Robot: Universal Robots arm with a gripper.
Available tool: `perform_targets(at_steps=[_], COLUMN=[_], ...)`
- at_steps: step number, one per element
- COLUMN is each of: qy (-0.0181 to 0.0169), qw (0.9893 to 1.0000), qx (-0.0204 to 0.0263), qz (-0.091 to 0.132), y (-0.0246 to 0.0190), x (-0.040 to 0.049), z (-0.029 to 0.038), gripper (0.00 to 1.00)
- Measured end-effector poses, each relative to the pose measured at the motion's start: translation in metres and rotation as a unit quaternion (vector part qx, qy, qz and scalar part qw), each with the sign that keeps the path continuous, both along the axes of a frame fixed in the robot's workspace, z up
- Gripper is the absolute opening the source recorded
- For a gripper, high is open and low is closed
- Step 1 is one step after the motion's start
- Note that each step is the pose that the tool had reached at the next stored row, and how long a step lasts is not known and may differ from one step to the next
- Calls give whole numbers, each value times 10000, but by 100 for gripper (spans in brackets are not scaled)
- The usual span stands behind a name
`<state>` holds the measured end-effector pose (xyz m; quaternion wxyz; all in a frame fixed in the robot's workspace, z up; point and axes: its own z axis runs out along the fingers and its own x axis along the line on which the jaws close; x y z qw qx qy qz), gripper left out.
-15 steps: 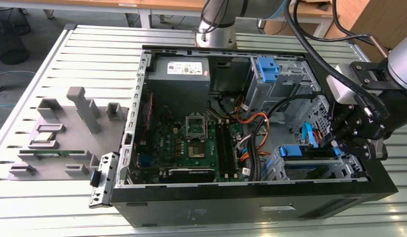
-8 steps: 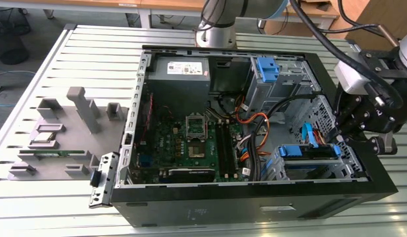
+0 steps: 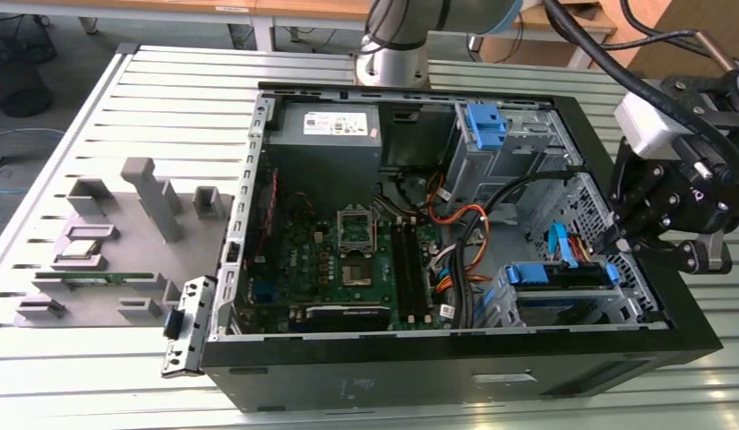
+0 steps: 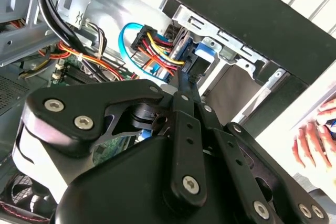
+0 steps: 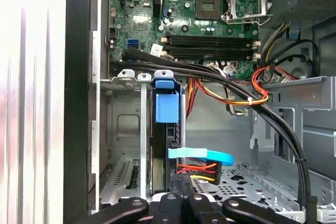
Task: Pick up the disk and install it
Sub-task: 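Insert the second disk wire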
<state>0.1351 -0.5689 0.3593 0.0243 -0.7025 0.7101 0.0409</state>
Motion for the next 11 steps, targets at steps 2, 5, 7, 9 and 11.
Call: perform_targets(at_steps=[2,5,7,9,11], qy=[-1,-2,-2,-2,-2], qw=[10000,10000,10000,10000,10000], qx=[5,9,12,12,11], qz=[1,1,0,0,1], y=[1,0,0,0,-1], x=[-29,-88,-125,-149,-150], z=[0,-7,-13,-15,-15], gripper=[10,10,10,10,10])
